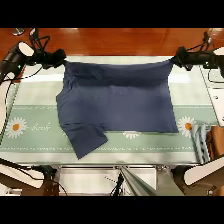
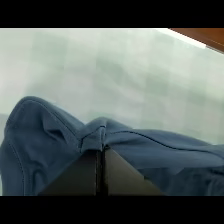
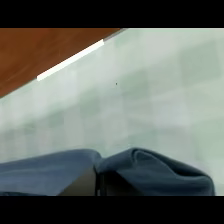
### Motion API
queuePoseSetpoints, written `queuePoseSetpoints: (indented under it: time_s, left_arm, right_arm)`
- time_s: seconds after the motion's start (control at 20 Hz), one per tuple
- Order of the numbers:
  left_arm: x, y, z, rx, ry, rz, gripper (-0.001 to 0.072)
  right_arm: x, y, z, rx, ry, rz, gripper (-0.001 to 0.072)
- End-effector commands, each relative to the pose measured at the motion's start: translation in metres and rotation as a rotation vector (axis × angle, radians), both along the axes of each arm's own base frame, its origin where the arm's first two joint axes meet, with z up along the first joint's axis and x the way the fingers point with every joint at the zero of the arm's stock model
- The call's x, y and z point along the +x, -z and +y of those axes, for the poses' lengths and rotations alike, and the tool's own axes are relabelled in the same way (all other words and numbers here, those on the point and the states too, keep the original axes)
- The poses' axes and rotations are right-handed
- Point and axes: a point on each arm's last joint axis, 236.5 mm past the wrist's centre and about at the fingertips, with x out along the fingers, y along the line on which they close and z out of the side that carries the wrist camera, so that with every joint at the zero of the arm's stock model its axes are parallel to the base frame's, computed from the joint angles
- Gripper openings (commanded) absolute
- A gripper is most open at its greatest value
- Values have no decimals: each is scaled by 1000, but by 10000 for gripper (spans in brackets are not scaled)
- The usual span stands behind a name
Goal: Fold the shirts.
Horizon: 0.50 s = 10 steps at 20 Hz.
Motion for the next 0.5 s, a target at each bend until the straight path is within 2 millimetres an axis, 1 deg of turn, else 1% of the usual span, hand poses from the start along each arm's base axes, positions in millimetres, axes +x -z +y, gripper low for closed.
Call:
queuePoseSetpoints:
  time_s: [0.0,0.1,0.2,0.25,0.3,0.35,0.45]
  left_arm:
    - [-9,11,5,-11,27,60,18]
    - [-25,9,11,-1,84,121,18]
    - [-53,15,11,23,202,207,18]
    - [-71,21,10,26,266,264,18]
    - [-87,27,9,27,322,321,18]
    - [-100,33,6,21,365,366,18]
    - [-122,51,4,12,406,445,18]
  right_arm:
    - [-6,20,2,-3,-46,74,20]
    - [-18,10,-3,13,-91,101,20]
    - [-38,-2,-14,16,-139,126,20]
    - [-49,-4,-21,8,-154,152,20]
    - [-63,-2,-27,-15,-182,193,20]
    - [-78,5,-31,-42,-212,245,20]
    - [-105,28,-35,-104,-267,364,20]
